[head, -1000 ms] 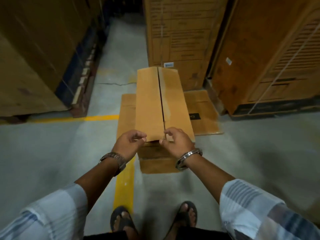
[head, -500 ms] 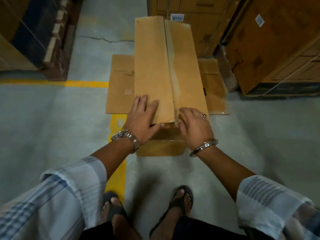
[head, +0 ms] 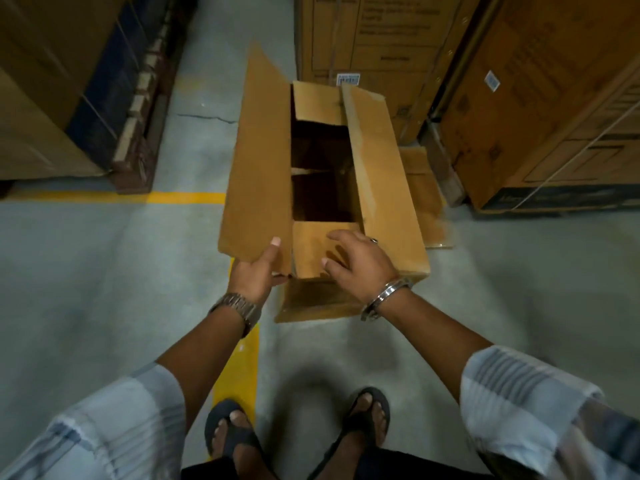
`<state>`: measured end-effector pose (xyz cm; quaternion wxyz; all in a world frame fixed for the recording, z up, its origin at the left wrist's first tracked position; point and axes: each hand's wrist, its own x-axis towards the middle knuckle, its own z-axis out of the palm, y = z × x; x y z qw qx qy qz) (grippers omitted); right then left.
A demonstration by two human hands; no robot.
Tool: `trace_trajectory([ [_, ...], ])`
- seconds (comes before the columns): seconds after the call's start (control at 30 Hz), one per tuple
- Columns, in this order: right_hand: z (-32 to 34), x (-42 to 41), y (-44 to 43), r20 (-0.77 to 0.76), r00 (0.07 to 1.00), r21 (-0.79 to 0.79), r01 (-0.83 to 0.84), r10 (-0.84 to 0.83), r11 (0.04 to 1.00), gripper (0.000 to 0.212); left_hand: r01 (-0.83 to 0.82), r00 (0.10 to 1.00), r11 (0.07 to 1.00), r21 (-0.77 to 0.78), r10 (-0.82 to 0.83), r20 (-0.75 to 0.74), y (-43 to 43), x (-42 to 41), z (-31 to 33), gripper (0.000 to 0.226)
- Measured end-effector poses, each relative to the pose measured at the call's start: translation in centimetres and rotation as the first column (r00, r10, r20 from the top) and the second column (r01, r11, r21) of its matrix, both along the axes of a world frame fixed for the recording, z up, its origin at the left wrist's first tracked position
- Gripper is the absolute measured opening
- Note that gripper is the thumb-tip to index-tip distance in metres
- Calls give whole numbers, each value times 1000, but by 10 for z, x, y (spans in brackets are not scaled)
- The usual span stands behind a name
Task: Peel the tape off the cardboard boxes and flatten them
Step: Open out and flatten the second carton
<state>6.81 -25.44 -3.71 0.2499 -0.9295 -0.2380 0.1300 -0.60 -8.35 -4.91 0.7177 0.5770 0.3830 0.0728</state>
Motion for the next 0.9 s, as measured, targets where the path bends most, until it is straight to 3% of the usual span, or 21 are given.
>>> trace_trajectory([
  [0.1, 24, 4, 12, -40, 998, -74, -56, 53, 996, 87, 19, 999, 999, -43, -17, 44, -5, -29, 15, 37],
  [0.17, 40, 2, 18, -157, 986, -138, -69, 47, 988, 104, 60, 997, 998, -32, -58, 48, -7, -48, 23, 42],
  [0.2, 45, -1, 20, -251, 968, -126, -54, 21, 991, 106, 86, 995, 996, -18, -85, 50, -7, -58, 25, 44],
  [0.27, 54, -14, 23, -508, 859, 62, 110, -63, 992, 96, 137, 990, 990, 29, -138, 43, -10, -80, 35, 55],
  [0.33, 62, -27, 28, -715, 694, 262, 378, -84, 888, 87, 208, 977, 971, 115, -213, 27, -12, -102, 48, 72],
  [0.4, 74, -38, 31, -821, 566, 346, 599, -76, 722, 73, 286, 956, 942, 177, -294, 21, -14, -120, 60, 72],
  [0.5, 102, -57, 27, -865, 497, 392, 751, -64, 531, 47, 340, 934, 919, 199, -354, 37, -12, -141, 85, 63],
  [0.6, 136, -72, 22, -848, 530, 450, 749, -31, 487, 57, 360, 916, 921, 148, -380, 132, -9, -153, 120, 47],
  [0.7, 176, -83, 20, -790, 607, 525, 739, -81, 423, 70, 370, 902, 928, 32, -368, 227, -12, -158, 157, 57],
  [0.8, 218, -93, 11, -724, 681, 629, 719, -115, 296, 56, 371, 872, 928, 27, -358, 333, -21, -159, 195, 73],
  [0.9, 255, -105, 5, -626, 769, 733, 637, -130, 239, 37, 252, 877, 964, -90, -188, 442, -25, -163, 222, 76],
])
